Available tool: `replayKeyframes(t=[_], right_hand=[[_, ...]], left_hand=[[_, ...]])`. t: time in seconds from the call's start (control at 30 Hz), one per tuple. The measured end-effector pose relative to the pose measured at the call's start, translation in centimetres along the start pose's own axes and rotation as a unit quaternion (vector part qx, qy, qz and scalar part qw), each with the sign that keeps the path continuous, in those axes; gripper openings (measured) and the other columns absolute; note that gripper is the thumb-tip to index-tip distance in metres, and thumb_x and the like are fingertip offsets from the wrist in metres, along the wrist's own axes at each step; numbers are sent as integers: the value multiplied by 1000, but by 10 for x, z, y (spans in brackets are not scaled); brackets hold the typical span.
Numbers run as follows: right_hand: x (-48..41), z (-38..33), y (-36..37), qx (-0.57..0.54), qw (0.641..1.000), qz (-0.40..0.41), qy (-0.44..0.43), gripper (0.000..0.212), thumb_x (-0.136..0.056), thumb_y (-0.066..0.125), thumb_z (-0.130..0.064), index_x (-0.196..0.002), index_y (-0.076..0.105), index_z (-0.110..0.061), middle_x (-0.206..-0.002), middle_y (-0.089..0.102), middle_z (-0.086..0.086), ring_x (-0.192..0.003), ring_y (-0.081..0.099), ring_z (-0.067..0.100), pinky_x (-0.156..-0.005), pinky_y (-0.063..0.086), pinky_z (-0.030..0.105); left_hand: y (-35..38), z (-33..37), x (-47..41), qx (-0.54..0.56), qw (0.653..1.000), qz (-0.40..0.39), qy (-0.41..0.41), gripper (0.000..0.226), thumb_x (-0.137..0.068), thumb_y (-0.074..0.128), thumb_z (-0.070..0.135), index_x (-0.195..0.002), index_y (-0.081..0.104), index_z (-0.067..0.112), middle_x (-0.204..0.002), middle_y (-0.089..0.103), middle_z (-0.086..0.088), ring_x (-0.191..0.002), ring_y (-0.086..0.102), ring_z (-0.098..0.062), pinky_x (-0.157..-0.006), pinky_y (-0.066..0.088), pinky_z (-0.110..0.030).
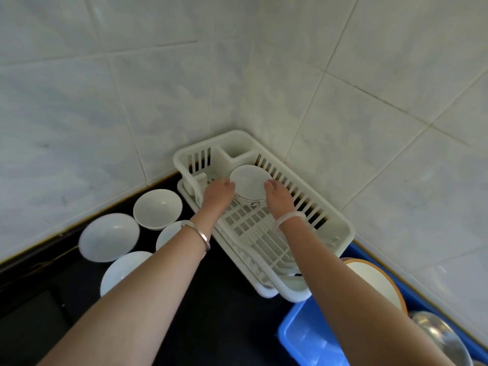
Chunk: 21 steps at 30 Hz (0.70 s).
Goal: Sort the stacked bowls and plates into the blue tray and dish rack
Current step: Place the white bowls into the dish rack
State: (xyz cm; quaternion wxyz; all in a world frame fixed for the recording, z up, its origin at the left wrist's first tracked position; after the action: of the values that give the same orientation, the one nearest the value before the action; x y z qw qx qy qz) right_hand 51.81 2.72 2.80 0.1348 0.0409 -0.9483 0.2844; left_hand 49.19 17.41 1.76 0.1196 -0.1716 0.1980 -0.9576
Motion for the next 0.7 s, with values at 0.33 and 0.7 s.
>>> replayKeyframes(t=[0.33,0.7], right_hand=[[122,-7,74,4,995,-96,-38,35,-96,39,-37,-118,57,-17,-106,65,3,-91,62,20,-81,51,37],[118,50,149,74,990,-95,76,34,-92,50,-24,-124,51,-12,-101,61,7,-93,61,27,-79,52,37]], left_hand=[[-73,-79,137,-53,988,141,17,37,-95,47,24,-131,51,16,-132,57,-6,-122,52,-21,-100,40,-34],[-105,-196,186,-164,960,209,-89,58,-93,49,12,-146,26,14,-156,20,-9,-142,25,-27,-105,39,-43]])
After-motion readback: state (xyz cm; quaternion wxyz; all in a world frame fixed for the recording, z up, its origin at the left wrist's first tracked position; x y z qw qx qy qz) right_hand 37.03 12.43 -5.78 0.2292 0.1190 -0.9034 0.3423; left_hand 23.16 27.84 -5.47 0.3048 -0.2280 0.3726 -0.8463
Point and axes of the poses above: each hand's wrist, its own x-axis away from the middle knuckle, its own y-axis out of the palm, z = x × y, the point moved 4 cm from there along -x, towards the middle knuckle
